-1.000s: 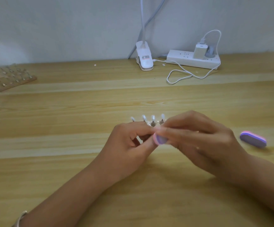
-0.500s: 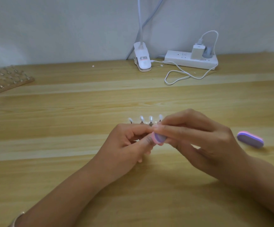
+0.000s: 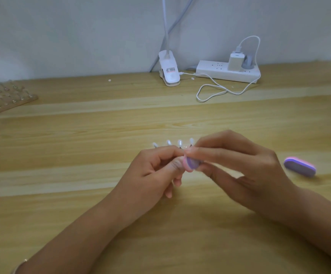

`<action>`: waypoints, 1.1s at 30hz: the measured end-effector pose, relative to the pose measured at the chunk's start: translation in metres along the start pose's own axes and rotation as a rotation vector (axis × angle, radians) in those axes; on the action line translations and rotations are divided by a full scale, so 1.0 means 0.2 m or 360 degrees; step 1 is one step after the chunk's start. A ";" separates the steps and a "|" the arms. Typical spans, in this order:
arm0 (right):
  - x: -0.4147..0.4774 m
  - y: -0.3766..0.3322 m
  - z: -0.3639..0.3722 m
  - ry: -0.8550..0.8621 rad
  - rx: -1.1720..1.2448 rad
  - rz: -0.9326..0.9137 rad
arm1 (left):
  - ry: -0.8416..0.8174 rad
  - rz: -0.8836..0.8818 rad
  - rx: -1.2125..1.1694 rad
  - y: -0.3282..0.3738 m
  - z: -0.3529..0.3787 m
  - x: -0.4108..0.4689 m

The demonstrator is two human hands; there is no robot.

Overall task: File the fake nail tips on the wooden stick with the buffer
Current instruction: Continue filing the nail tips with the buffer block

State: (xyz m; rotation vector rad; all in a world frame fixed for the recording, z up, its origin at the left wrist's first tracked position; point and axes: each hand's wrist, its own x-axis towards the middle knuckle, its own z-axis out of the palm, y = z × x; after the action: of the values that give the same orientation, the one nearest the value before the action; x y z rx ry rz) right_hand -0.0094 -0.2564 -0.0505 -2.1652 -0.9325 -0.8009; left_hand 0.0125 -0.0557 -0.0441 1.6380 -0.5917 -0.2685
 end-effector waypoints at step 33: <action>0.01 0.05 -0.02 -0.0147 -0.0032 -0.0034 | 0.0167 0.0218 0.0421 -0.01 0.01 0.00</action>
State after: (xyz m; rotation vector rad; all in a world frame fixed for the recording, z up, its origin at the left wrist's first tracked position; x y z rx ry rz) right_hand -0.0016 -0.2645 -0.0486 -2.2291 -0.9990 -0.7287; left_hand 0.0126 -0.0564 -0.0471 1.8428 -0.6774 -0.0024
